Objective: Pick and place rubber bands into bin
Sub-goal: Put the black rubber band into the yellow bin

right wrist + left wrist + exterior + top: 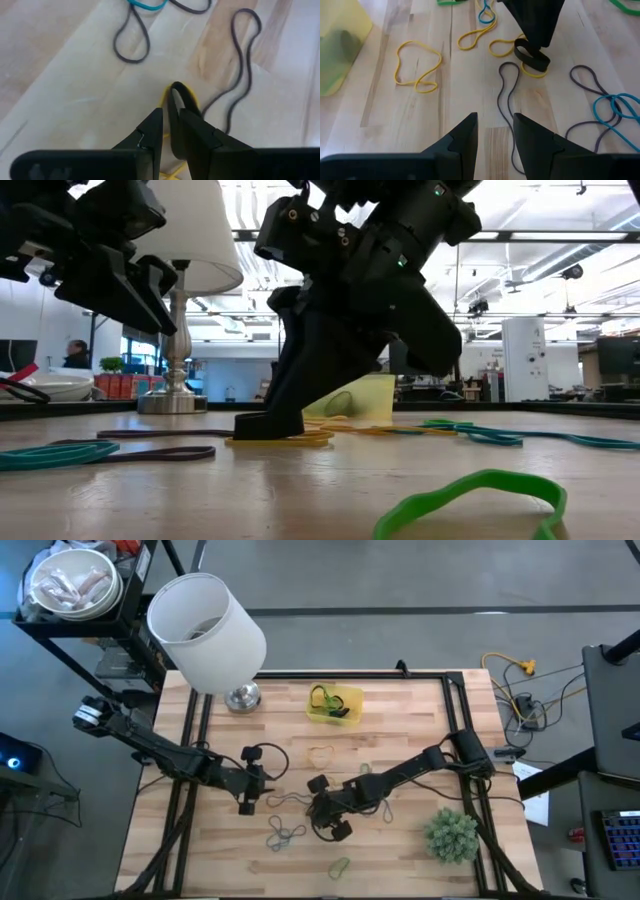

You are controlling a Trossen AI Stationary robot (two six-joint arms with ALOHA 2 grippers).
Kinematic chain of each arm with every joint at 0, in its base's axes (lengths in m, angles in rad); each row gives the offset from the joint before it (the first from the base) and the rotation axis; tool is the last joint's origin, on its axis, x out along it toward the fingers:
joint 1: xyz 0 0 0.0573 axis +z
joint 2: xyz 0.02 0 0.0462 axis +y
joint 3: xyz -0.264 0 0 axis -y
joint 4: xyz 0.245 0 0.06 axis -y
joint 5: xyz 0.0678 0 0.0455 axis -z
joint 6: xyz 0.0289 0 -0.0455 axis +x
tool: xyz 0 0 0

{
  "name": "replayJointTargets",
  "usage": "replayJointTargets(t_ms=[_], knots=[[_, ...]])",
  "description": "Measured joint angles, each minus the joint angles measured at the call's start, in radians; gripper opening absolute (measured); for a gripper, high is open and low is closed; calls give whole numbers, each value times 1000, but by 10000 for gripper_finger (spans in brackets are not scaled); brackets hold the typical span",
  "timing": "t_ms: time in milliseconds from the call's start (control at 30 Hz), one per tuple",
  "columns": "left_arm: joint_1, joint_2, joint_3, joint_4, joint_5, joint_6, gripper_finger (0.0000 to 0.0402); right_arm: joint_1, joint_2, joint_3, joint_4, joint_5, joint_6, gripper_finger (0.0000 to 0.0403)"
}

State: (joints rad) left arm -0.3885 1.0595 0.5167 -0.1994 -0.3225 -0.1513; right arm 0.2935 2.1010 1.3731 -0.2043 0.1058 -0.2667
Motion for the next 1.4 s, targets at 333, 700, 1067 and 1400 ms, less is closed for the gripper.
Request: replayJointTargets(t_ms=[333, 700, 1067, 1400], knots=[[0, 0, 0, 0, 0, 0, 109, -4, 0, -1, -1, 2, 2, 59], [0, 0, 0, 8, 0, 0, 109, -35, 35, -3, -24, -1, 54, 59], [0, 0, -11, 8, 0, 0, 109, -29, 4, -5, -35, 10, 26, 11], [0, 0, -13, 8, -1, 0, 109, 1, -85, -5, -128, 152, 28, 9]])
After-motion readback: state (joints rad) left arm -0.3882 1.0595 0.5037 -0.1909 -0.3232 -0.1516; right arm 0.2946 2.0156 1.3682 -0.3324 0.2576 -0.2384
